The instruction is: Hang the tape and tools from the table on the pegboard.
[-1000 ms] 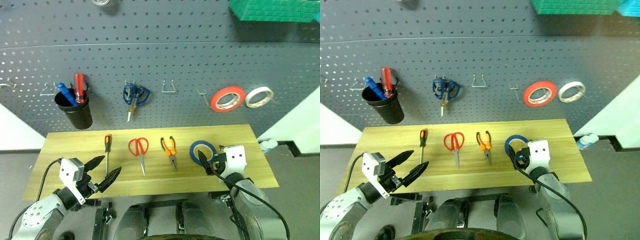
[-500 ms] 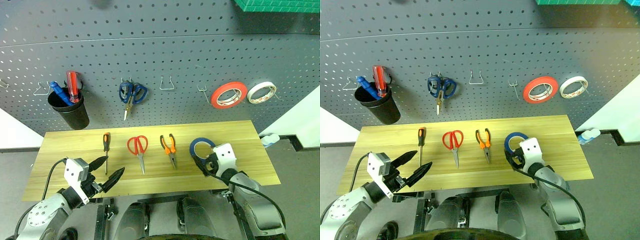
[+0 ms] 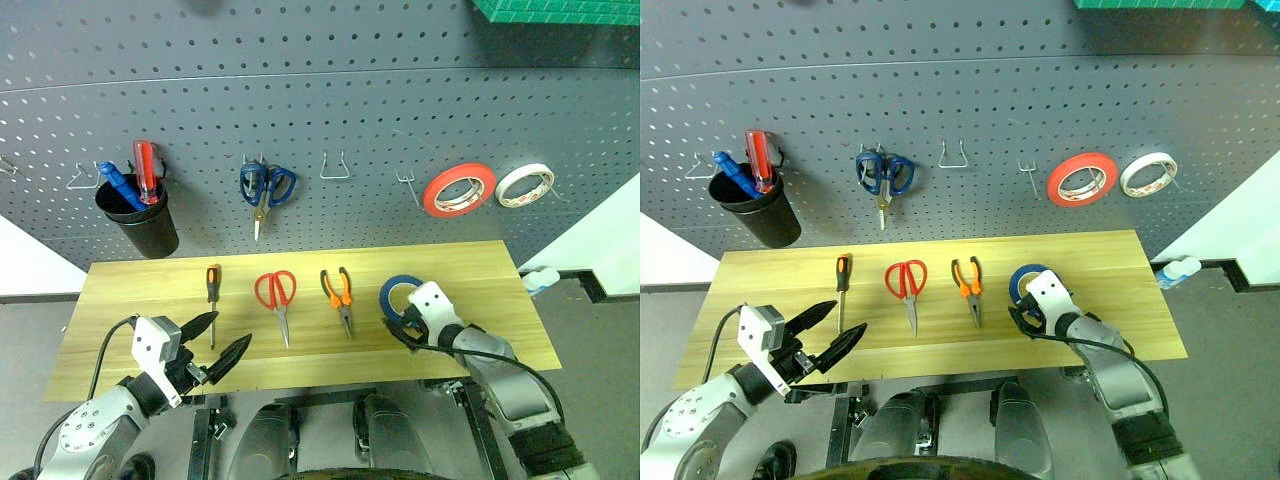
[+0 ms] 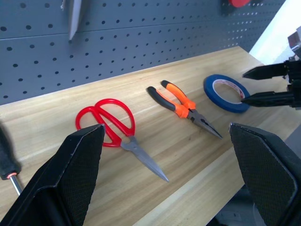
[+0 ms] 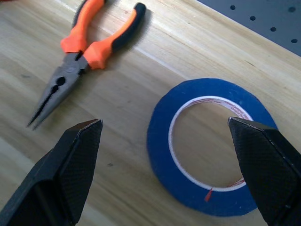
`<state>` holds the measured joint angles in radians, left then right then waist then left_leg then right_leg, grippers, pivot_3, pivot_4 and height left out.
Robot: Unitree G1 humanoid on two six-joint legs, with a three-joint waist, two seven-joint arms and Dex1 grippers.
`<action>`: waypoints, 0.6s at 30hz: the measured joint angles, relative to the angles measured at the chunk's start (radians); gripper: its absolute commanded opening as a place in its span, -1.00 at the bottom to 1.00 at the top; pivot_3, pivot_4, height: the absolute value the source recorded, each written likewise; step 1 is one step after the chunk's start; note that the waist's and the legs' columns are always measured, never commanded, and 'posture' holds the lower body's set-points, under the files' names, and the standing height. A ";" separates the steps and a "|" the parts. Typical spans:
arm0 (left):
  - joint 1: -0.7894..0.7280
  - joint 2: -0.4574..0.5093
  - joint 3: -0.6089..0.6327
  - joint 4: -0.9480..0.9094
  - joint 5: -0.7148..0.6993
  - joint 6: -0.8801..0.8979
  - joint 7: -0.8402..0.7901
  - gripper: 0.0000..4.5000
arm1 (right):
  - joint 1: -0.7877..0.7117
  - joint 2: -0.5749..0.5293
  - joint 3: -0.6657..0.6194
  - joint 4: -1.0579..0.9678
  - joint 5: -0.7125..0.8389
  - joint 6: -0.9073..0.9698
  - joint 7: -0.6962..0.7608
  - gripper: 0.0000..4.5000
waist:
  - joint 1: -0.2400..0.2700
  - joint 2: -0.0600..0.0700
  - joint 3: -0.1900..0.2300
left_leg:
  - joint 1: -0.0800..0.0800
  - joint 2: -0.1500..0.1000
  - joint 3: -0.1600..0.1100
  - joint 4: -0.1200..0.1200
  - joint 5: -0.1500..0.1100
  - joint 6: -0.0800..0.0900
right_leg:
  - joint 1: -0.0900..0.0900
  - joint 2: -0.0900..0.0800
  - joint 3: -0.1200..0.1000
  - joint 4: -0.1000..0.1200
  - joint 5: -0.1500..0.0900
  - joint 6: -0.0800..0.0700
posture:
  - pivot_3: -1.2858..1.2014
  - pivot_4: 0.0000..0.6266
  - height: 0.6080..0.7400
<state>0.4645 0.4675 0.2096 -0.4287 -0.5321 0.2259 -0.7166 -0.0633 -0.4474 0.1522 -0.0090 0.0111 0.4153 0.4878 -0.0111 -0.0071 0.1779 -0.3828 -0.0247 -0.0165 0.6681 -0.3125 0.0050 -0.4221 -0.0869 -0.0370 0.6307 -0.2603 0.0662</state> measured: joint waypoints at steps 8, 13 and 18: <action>0.008 -0.009 0.000 -0.003 0.002 0.000 0.001 0.96 | -0.072 -0.011 0.031 0.075 -0.025 0.046 0.060 1.00 | 0.000 0.000 0.001 | 0.000 0.000 0.000 0.000 0.000 0.000 | 0.000 0.000 0.000 0.000 0.000 0.000 | 0.04 -0.39 0.94; 0.013 -0.009 0.000 -0.005 0.002 -0.002 0.001 0.96 | -0.091 -0.013 0.031 0.094 -0.026 0.094 0.092 1.00 | 0.001 0.001 0.004 | 0.000 0.000 0.000 0.000 0.000 0.000 | 0.000 -0.001 0.000 0.000 0.000 0.000 | 0.04 -0.38 0.94; 0.016 -0.010 0.000 -0.006 0.002 -0.006 0.001 0.96 | -0.102 -0.019 0.031 0.102 -0.022 0.170 0.125 1.00 | 0.001 0.001 0.007 | 0.000 0.000 0.000 0.000 0.000 0.000 | 0.000 -0.001 0.000 0.000 0.000 0.000 | 0.03 -0.37 0.94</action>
<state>0.4802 0.4577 0.2095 -0.4348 -0.5300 0.2202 -0.7161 -0.1648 -0.4663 0.1833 0.0925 -0.0104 0.5858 0.6133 -0.0104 -0.0065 0.1846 -0.3831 -0.0246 -0.0166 0.6680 -0.3125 0.0050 -0.4224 -0.0877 -0.0369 0.6305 -0.2601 0.0660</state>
